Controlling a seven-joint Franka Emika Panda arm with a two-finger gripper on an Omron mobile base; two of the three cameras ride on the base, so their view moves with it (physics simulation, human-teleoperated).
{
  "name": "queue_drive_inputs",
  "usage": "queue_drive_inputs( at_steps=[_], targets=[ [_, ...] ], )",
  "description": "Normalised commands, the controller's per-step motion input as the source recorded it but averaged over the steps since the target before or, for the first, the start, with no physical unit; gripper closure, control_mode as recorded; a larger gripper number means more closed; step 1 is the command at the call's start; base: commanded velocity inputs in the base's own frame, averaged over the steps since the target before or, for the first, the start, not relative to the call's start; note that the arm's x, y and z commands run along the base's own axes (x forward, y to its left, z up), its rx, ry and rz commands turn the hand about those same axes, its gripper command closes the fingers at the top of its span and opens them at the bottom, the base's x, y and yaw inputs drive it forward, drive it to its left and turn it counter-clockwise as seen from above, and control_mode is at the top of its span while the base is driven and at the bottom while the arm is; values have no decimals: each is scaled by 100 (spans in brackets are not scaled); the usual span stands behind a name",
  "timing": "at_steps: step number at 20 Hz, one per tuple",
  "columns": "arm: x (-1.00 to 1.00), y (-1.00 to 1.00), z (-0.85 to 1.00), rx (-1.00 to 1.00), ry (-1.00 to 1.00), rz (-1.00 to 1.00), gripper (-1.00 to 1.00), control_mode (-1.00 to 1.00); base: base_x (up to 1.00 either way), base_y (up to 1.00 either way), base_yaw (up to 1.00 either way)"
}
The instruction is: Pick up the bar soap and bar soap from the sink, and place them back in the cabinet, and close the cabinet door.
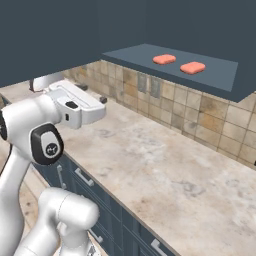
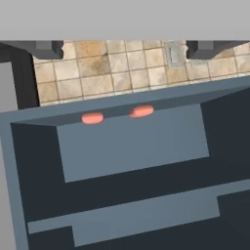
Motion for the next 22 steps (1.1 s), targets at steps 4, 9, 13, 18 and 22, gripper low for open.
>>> queue_drive_inputs(
  at_steps=[4,9,13,18,22],
  targets=[
    [-14,29,-5,0,0,2,-100,-100,0,0,0],
    [-10,40,-1,-3,0,1,-100,-100,0,0,0],
    [-29,42,-3,-3,0,2,-100,-100,0,0,0],
    [-26,54,-12,-5,0,3,-100,-100,0,0,0],
    [-28,52,-5,-3,0,3,-100,-100,0,0,0]
  ],
)
